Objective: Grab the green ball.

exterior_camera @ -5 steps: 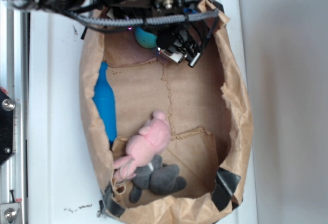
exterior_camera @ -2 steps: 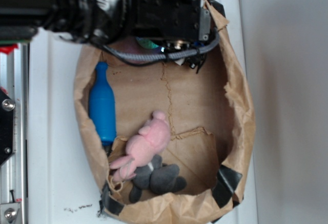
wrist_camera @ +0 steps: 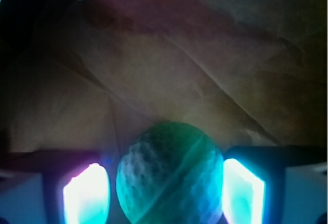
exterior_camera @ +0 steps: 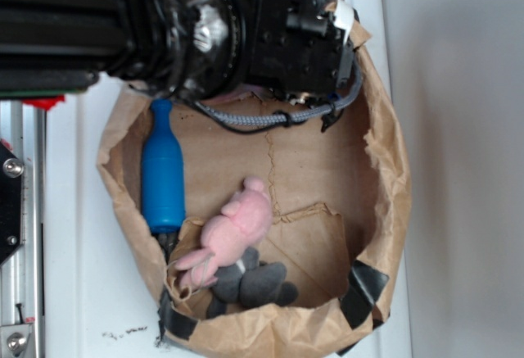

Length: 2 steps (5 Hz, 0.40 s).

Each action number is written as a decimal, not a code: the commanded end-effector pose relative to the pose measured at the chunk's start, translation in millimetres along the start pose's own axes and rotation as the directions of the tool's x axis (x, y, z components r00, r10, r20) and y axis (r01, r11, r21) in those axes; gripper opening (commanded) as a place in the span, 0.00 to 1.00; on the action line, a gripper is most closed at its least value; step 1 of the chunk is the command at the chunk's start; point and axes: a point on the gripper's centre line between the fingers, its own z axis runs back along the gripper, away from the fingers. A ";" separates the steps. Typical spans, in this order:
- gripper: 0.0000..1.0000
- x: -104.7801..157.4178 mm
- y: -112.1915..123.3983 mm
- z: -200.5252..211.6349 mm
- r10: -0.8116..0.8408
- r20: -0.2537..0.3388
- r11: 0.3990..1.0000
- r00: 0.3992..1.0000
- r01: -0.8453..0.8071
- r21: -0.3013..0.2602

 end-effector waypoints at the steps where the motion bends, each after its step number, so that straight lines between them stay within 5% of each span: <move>1: 0.00 4.8 11.0 80.5 -0.066 0.107 0.987 0.992 0.081 -0.141; 2: 0.00 1.6 17.5 108.9 -0.083 0.128 0.976 0.988 0.107 -0.188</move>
